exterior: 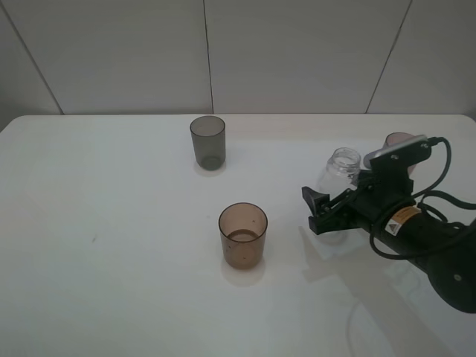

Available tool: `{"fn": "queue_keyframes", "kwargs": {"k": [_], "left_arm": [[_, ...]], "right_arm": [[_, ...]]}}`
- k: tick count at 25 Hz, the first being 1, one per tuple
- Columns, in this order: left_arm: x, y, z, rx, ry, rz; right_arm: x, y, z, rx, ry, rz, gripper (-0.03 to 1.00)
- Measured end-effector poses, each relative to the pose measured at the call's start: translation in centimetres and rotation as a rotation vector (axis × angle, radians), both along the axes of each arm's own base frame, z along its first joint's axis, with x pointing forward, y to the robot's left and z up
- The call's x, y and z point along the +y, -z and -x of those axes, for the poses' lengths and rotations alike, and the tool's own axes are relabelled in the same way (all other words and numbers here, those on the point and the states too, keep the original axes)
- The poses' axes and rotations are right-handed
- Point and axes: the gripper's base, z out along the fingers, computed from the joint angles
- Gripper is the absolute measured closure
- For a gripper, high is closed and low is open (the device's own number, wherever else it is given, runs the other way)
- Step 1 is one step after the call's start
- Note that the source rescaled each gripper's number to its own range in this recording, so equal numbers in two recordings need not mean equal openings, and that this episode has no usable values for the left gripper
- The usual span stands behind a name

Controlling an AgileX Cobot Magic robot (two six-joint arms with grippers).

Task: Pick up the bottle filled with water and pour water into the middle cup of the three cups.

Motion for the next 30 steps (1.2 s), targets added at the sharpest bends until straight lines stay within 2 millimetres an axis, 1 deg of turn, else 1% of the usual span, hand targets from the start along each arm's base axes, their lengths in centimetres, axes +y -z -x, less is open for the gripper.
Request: {"fn": "queue_keyframes", "kwargs": {"k": [8,15,30], "left_arm": [[0.0,0.0,0.0,0.000,0.000,0.000],[0.0,0.0,0.0,0.000,0.000,0.000],[0.0,0.0,0.0,0.000,0.000,0.000]], "right_arm": [[0.1,-3.5,-0.3,-0.135,0.007,-0.066,0.28],[-0.1,-6.6,-0.1,-0.251,0.017,-0.125,0.28],[-0.7,-11.7,1.1,-0.452,0.020,-0.228,0.28]]}}
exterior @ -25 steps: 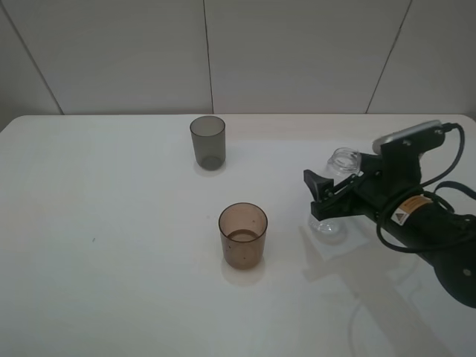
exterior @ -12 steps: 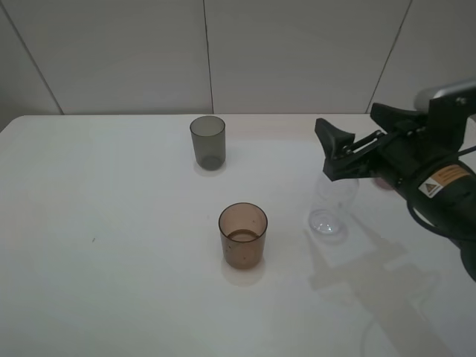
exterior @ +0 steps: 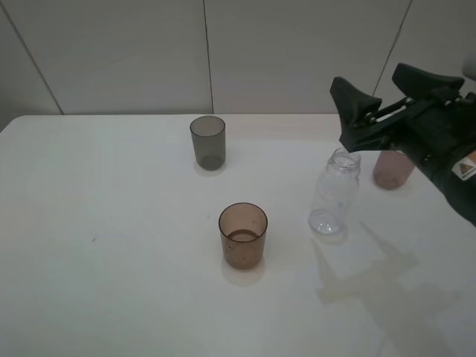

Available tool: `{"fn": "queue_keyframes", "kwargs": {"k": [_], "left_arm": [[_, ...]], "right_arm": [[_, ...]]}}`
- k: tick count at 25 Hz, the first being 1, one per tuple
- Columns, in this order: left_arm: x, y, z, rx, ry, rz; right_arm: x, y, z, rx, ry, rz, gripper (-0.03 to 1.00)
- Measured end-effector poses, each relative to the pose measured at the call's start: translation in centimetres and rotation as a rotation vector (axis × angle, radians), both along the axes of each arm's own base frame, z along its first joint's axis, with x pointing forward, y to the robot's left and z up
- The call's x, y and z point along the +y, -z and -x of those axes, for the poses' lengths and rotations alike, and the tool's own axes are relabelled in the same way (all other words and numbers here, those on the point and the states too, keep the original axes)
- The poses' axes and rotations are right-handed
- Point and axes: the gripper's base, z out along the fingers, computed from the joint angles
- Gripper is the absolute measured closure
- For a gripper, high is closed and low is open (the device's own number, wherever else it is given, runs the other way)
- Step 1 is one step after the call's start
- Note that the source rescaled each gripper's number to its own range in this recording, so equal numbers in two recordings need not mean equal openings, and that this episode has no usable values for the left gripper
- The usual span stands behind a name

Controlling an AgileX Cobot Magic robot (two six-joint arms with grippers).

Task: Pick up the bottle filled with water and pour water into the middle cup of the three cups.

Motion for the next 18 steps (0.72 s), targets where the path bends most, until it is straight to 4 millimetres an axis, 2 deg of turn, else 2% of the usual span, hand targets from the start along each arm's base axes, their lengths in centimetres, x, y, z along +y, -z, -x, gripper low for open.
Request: {"fn": "queue_keyframes", "kwargs": {"k": [3,8,13,18], "left_arm": [[0.0,0.0,0.0,0.000,0.000,0.000],[0.0,0.0,0.0,0.000,0.000,0.000],[0.0,0.0,0.0,0.000,0.000,0.000],[0.0,0.0,0.0,0.000,0.000,0.000]], "right_arm": [[-0.2,-0.9,0.5,0.016,-0.002,-0.010,0.28],[-1.4,-1.3,1.7,0.240,0.055,-0.123,0.28],[-2.7,-2.0,3.9,0.412,0.098,-0.198,0.28],[-2.6,-3.4,5.8,0.525,0.018,-0.179,0.28]]}}
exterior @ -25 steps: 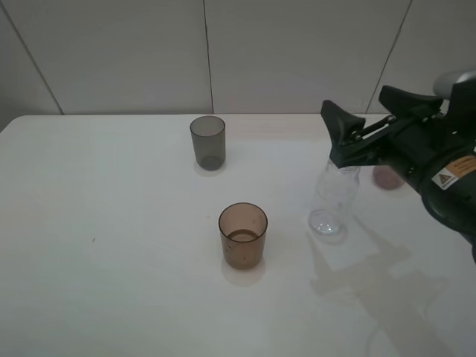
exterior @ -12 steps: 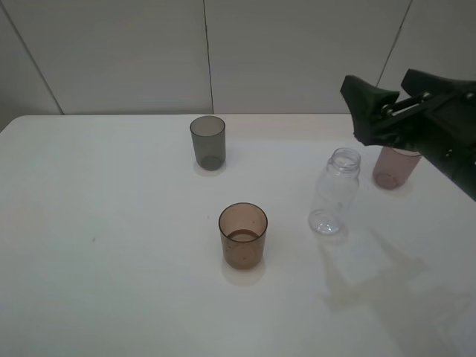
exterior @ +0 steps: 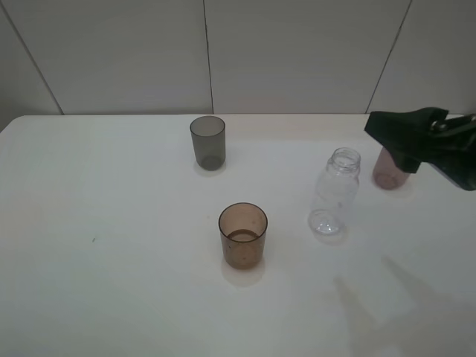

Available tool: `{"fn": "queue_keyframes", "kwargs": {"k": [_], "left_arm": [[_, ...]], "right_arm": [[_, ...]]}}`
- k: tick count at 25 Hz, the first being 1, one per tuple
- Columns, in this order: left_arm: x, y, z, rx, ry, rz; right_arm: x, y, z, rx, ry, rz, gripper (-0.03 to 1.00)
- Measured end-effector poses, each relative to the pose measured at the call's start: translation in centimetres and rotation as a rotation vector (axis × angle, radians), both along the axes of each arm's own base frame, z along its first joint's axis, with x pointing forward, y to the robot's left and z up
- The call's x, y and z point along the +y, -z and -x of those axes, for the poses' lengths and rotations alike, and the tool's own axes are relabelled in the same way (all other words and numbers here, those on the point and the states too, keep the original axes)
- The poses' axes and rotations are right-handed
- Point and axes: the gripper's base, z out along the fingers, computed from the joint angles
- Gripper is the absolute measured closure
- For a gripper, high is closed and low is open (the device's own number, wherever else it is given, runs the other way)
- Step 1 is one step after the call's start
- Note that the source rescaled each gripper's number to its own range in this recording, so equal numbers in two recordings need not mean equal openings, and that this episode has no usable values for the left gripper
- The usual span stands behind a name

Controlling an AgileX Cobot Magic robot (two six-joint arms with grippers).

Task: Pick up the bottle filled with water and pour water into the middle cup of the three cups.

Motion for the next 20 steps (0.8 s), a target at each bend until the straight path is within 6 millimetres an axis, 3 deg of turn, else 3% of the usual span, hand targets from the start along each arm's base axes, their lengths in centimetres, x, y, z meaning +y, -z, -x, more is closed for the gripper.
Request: {"fn": "queue_keyframes", "kwargs": {"k": [9,15,20], "left_arm": [[0.0,0.0,0.0,0.000,0.000,0.000],[0.0,0.0,0.0,0.000,0.000,0.000],[0.0,0.0,0.0,0.000,0.000,0.000]], "right_arm": [[1.2,-4.9,0.6,0.087,-0.173,0.079,0.28],[0.0,-7.7,0.7,0.169,-0.101,0.223,0.28],[-1.8,-9.6,2.8,0.148,-0.051,0.296,0.28]]}}
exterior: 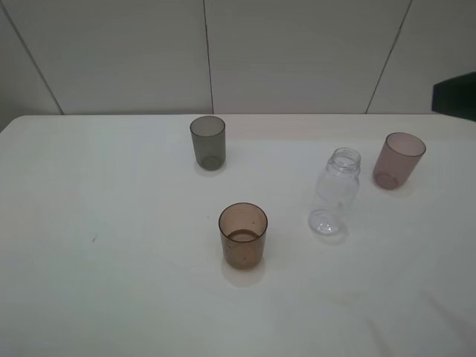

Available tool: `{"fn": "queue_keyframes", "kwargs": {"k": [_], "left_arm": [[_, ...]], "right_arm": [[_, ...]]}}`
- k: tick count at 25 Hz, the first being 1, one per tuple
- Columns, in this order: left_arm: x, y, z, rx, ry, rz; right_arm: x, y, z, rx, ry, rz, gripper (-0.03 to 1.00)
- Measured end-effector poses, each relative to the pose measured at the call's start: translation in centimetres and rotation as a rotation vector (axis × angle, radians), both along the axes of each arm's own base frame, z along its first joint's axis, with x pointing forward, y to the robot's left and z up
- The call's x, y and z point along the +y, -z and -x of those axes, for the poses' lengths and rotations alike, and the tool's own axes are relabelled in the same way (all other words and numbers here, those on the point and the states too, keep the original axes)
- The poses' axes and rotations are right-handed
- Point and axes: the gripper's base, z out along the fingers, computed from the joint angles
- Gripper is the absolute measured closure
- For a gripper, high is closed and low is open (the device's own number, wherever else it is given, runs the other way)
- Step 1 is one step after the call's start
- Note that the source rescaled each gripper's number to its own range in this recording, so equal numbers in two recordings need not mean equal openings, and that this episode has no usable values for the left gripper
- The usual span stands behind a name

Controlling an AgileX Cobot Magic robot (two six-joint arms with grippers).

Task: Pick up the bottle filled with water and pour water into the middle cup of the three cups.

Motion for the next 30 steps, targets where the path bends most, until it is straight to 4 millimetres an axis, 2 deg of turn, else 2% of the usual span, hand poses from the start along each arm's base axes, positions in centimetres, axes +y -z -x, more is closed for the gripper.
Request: {"fn": "queue_keyframes", "kwargs": {"k": [7,12,16,20,30], "left_arm": [[0.0,0.0,0.0,0.000,0.000,0.000],[0.0,0.0,0.0,0.000,0.000,0.000],[0.0,0.0,0.0,0.000,0.000,0.000],[0.0,0.0,0.0,0.000,0.000,0.000],[0.0,0.0,0.0,0.000,0.000,0.000]], "right_arm": [[-3.2,-1.1,5.1,-0.101,0.050,0.024,0.28],[-4.8,0.2,8.0,-0.098,0.075,0.016,0.28],[-5.3,2.0,9.0,-0.074,0.076,0.012,0.28],[-5.2,3.4,9.1,-0.049,0.069,0.009,0.28],[-6.0,4.6,10.4,-0.080,0.074,0.013,0.28]]}}
